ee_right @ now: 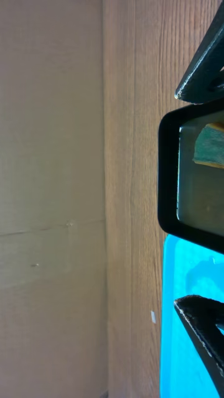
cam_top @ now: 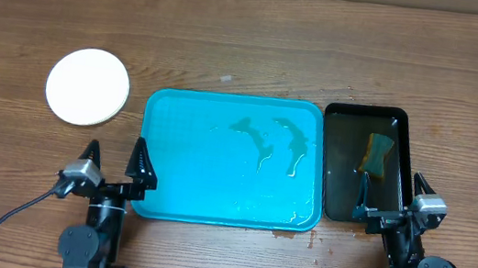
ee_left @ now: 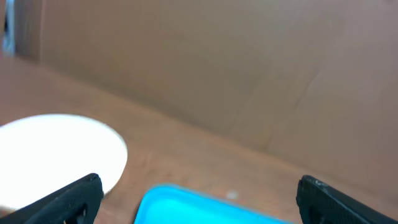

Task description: Clean dirty plates on tray and stack at the side

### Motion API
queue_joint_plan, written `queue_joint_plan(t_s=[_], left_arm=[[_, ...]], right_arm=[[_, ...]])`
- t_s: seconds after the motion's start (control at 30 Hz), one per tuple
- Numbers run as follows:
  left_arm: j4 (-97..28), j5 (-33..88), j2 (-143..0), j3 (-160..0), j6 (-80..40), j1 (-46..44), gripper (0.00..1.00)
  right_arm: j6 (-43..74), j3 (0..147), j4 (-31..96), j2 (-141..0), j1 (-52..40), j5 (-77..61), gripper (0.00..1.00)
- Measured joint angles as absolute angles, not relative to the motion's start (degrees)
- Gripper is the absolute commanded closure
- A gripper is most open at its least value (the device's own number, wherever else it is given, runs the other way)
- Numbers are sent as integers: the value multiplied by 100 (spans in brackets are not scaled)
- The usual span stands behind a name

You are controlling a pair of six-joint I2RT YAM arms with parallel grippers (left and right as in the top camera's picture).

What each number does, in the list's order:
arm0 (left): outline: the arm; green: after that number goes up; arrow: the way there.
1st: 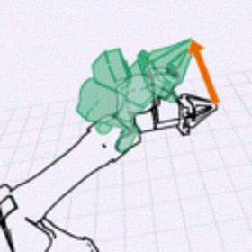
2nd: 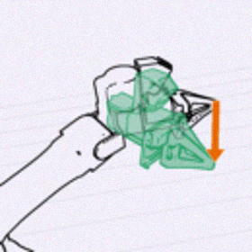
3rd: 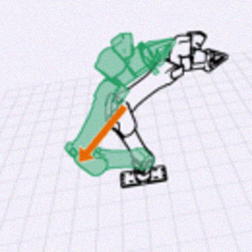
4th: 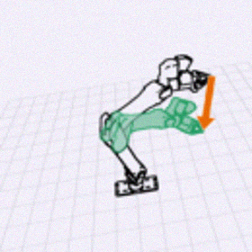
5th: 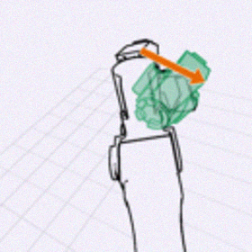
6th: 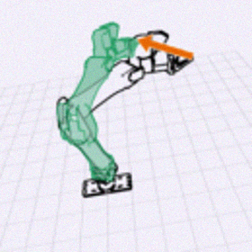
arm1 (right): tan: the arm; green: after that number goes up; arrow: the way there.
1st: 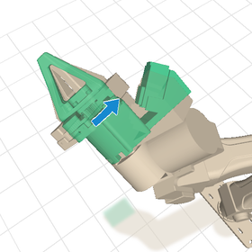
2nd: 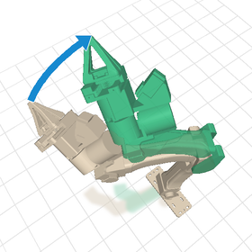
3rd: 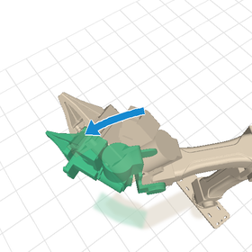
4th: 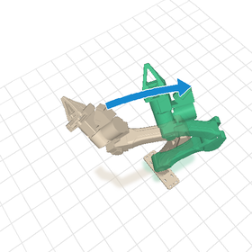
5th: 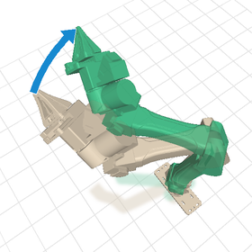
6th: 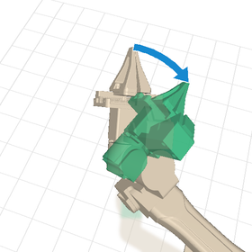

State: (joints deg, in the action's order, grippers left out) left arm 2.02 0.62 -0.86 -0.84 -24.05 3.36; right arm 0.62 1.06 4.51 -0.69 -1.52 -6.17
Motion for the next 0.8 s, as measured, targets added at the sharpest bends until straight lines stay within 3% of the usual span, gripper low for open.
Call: queue_joint_plan(t_s=[0.17, 0.47, 0.8], left_arm=[[-436, 56, -86, -54, -2075, 333, 0], [-440, 82, -86, -51, -908, 279, 0], [-440, 82, -86, -51, -679, 259, 0]], right_arm=[[62, 106, 451, -69, -152, -617, 0], [64, 106, 449, -69, -152, -620, 0], [62, 106, 451, -69, -154, -617, 0]])
